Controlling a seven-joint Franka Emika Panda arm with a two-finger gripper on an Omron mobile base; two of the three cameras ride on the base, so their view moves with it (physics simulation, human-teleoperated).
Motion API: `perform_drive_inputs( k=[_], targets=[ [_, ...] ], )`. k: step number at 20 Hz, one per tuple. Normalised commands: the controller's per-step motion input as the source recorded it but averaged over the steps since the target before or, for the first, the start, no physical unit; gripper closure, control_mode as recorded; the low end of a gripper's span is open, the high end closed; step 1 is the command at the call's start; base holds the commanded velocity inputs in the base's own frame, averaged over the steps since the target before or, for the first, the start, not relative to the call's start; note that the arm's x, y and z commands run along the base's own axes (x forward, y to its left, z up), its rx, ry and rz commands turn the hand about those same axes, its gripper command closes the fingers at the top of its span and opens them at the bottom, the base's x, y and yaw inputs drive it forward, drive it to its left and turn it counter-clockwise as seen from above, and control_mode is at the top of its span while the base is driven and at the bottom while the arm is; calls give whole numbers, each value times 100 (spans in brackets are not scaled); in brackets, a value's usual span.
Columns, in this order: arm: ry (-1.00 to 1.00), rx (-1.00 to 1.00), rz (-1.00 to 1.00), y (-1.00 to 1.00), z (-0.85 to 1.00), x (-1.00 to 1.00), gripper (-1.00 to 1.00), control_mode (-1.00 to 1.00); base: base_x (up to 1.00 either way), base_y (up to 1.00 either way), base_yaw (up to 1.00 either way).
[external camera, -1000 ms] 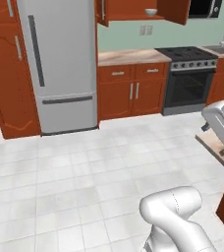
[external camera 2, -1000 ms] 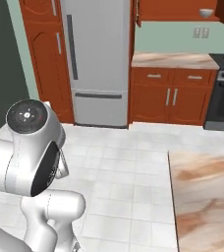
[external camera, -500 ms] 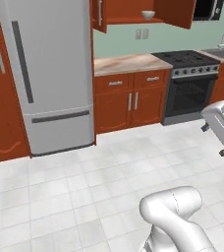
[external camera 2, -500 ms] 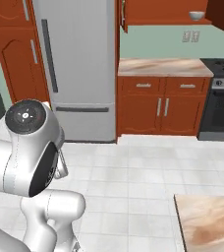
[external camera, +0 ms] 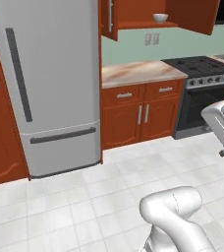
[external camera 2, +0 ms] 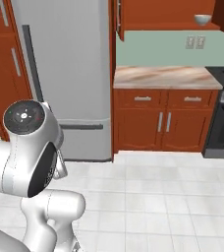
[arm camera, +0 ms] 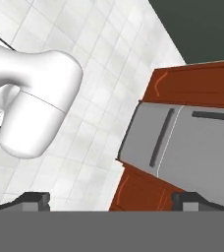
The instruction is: Take the smaller bowl and place it next to the appetizer plate on the dining counter , and place the larger bowl next to the plate with cooked food.
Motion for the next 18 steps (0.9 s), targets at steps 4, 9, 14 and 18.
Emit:
perform_drive_inputs(
  k=[4, 9, 14, 18],
  targets=[
    [0, 0, 0, 0, 0, 0, -100, 100, 100, -66, 0],
    [0, 0, 0, 0, 0, 0, -100, 100, 92, -86, 2],
    [0, 0, 0, 0, 0, 0, -100, 100, 75, -81, 5],
    [0, 0, 0, 0, 0, 0, -100, 100, 74, -58, 3]
  ],
)
